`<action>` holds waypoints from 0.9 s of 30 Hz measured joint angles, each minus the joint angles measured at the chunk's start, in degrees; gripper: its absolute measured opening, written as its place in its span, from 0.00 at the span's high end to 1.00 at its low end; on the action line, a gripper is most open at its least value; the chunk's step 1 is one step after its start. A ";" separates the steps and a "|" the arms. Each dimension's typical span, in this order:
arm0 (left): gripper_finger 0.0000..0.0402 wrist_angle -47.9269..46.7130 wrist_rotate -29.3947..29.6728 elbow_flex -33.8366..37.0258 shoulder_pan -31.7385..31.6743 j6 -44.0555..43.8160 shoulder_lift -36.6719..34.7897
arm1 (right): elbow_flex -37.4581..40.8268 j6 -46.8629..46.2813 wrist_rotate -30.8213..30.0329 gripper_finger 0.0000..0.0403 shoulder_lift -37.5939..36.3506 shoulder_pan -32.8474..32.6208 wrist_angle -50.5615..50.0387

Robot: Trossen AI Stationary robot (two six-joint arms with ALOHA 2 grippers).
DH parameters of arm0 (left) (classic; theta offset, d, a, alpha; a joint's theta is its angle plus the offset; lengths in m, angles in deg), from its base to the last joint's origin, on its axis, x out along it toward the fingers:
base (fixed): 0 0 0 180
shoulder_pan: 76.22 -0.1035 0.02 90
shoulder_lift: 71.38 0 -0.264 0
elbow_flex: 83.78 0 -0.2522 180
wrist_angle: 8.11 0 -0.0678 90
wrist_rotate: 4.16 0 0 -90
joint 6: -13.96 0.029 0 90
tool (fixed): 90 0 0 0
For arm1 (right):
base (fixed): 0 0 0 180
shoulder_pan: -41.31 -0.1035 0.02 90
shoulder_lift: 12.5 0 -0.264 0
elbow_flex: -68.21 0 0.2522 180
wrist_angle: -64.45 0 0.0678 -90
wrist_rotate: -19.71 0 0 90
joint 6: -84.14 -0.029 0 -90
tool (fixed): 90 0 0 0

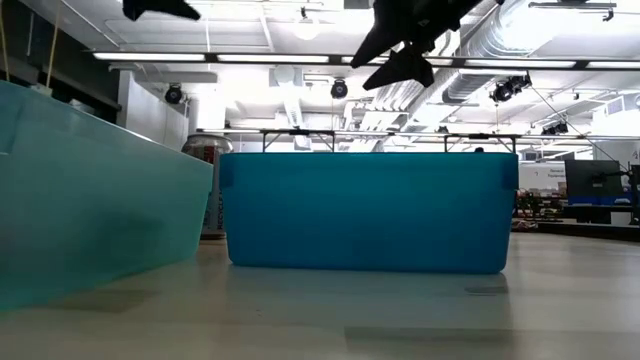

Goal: Sort candy
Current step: Put the brown chocolate into the green bin

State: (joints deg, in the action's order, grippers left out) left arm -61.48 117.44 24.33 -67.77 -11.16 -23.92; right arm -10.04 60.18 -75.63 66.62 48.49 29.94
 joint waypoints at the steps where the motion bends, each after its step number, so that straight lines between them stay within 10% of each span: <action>1: 0.48 0.89 -0.35 1.24 -1.58 0.46 -0.94 | 0.00 0.04 -0.02 0.44 0.00 0.36 -0.05; 18: 0.48 26.46 -23.63 22.47 -20.99 6.75 -3.39 | 0.00 -12.75 0.32 0.44 0.00 6.48 2.85; 27: 0.48 36.01 -28.93 22.48 -28.13 9.35 -3.21 | -7.28 -18.84 -5.11 0.44 0.02 25.75 -16.82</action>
State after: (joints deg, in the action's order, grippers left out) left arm -25.47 88.51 46.80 -95.90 -1.81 -27.13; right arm -17.32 41.34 -80.74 66.64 74.25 13.12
